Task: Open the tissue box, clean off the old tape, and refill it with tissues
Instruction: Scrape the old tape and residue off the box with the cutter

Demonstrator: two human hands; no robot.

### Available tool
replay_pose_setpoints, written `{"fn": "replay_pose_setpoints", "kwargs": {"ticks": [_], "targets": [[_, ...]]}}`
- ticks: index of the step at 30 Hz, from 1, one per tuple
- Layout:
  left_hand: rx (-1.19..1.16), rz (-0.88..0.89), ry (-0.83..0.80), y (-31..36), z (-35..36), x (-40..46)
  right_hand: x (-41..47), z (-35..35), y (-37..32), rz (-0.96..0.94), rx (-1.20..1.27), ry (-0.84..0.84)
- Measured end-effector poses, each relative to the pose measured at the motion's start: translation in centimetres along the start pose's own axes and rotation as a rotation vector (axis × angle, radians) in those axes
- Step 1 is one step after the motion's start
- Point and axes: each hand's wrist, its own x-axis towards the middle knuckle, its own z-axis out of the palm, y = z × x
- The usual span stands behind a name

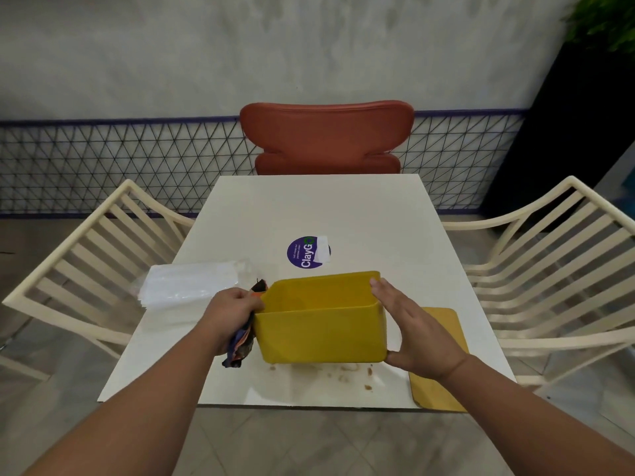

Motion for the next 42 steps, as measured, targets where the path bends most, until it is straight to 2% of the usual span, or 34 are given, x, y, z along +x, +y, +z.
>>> {"fn": "replay_pose_setpoints", "kwargs": {"ticks": [3,5,7,10,13,33,36,39,42], "targets": [[0.016,0.104,0.085,-1.9,0.9,-0.6,-1.6,-0.1,-0.1,0.060,0.072,-0.147],[0.090,0.154,0.159,-3.1,1.4,-0.8,-2.4,0.4,-0.3,0.163,0.280,-0.177],[0.134,0.177,0.197,-4.0,2.0,-1.4,-2.5,1.4,-0.8,0.367,0.499,-0.095],[0.147,0.174,0.202,-5.0,2.9,-2.1,-1.5,2.9,-1.5,0.677,0.579,0.069],[0.155,0.185,0.203,-5.9,3.6,-2.4,-1.2,3.5,-1.5,0.799,0.600,0.146],[0.200,0.176,0.179,-8.2,4.2,-2.8,-2.1,4.2,-1.9,0.833,0.427,0.052],[0.172,0.147,0.214,-7.9,3.6,-2.9,-1.9,4.3,-1.9,0.849,0.408,0.042],[0.157,0.140,0.283,-7.2,2.4,-3.0,-1.3,4.5,-2.0,0.878,0.331,0.100],[0.119,0.168,0.339,-5.9,0.8,-2.7,0.3,4.5,-2.6,0.839,0.215,0.284]]}}
